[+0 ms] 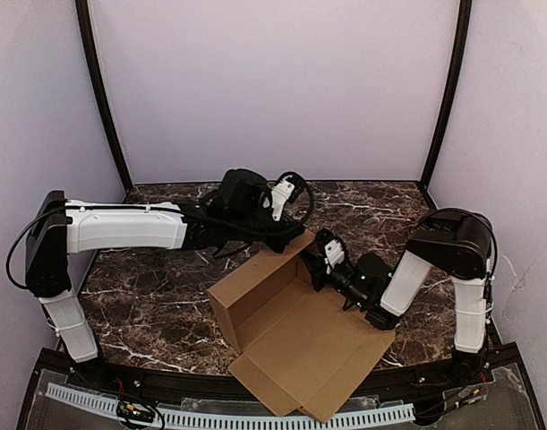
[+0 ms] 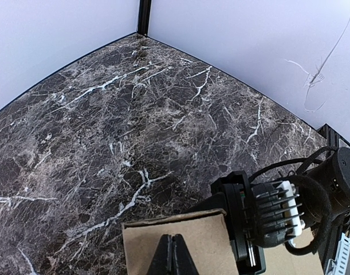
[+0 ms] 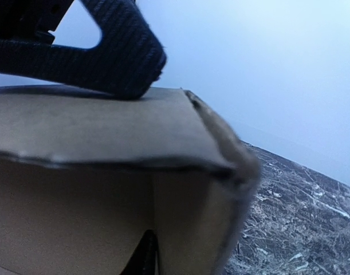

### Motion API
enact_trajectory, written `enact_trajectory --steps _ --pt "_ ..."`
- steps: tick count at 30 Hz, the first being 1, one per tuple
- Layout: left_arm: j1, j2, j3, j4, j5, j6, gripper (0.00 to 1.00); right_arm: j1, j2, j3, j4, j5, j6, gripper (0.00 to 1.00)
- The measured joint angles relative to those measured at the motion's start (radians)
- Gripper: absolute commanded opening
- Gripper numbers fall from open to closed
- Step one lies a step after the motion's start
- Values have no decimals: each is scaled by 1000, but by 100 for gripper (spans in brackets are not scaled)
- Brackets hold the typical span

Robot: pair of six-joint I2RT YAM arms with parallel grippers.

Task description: Fold the paper box

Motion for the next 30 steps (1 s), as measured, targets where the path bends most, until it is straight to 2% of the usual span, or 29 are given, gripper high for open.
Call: enact_trajectory --steps 4,16,21,23,30 --pt "-3 3 0 7 2 -4 1 0 -1 -15 0 -2 4 24" --pt "-4 4 0 8 3 -7 1 14 0 -38 0 17 7 25" --pt "-4 4 0 8 3 -11 1 18 11 -38 0 23 14 15" --pt "-4 4 0 8 3 -14 1 19 13 -37 0 24 15 0" --pt "-4 4 -1 8 2 -22 1 20 15 -34 0 42 29 0"
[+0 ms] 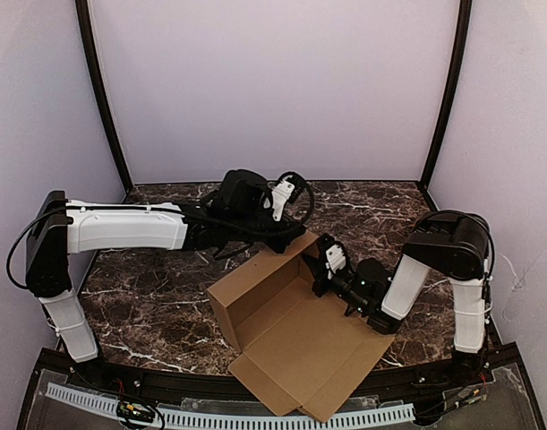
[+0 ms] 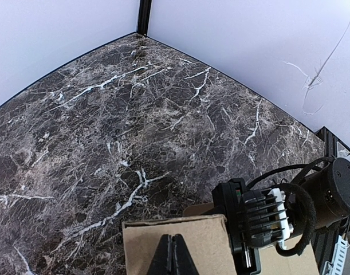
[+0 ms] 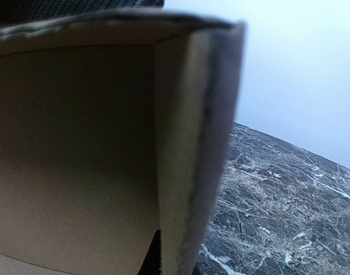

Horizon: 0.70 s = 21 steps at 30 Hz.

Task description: Fold the paper box

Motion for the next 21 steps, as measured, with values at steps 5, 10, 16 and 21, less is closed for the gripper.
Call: enact_trajectory --steps 5,10,16,21 --pt "-3 -2 1 -5 -7 2 17 1 0 0 0 -1 -1 0" --pt "-10 -32 33 -118 -54 32 24 1 -6 -3 0 -8 -2 0" --pt "53 -126 53 -261 -106 55 9 1 -52 -34 0 -55 -6 0" --pt "170 -240 -52 -231 -64 30 5 1 -109 -80 0 -119 -10 0"
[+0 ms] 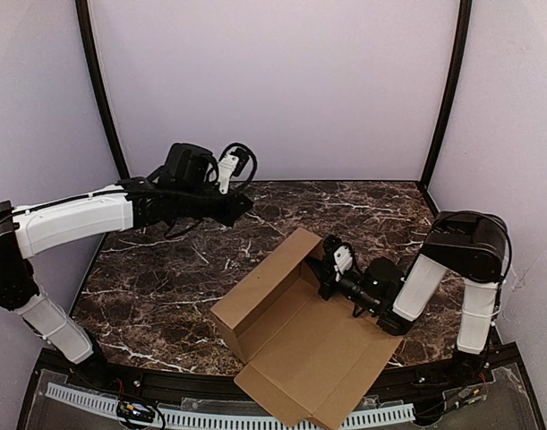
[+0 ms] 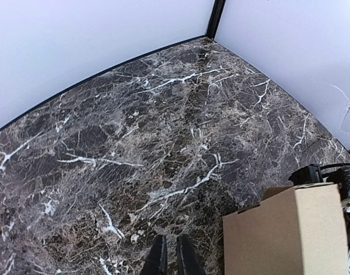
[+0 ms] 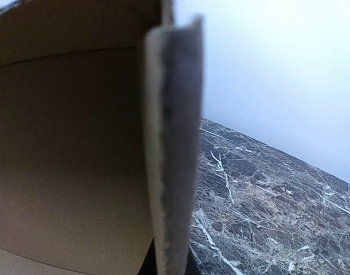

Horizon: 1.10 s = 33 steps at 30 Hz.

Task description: Fold the paper box

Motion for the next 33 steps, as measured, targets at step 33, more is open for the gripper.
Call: enact_trajectory --steps 33 --pt "79 222 -339 748 793 -469 1 69 -53 66 -7 1 -18 0"
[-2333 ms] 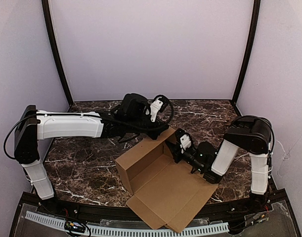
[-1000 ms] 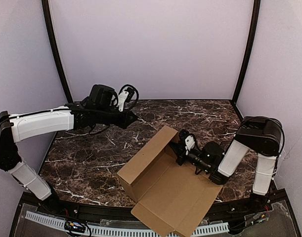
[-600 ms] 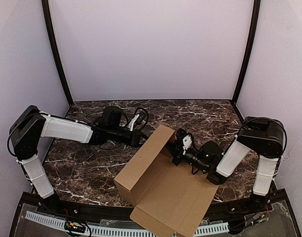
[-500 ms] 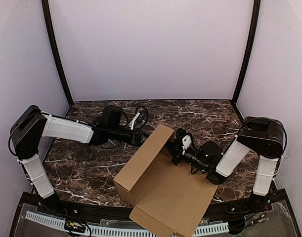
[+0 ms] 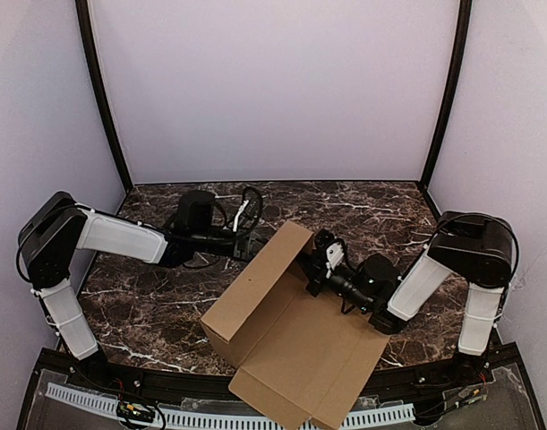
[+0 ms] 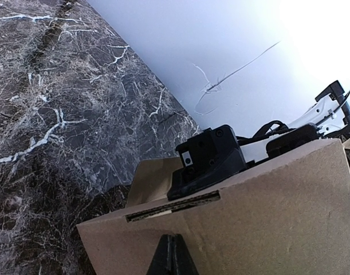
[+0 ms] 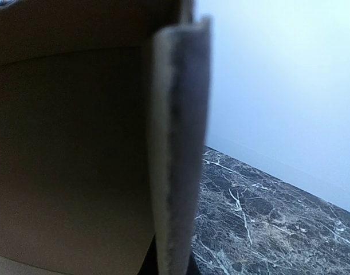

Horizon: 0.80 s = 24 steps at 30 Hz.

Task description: Fold the paper box

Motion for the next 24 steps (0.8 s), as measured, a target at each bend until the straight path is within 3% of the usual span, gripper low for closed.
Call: enact_trajectory --steps 12,24 --pt "14 35 -19 148 55 -120 1 13 2 17 -2 25 -8 0" --pt "17 75 1 189 71 -157 1 19 2 21 -10 62 -26 0"
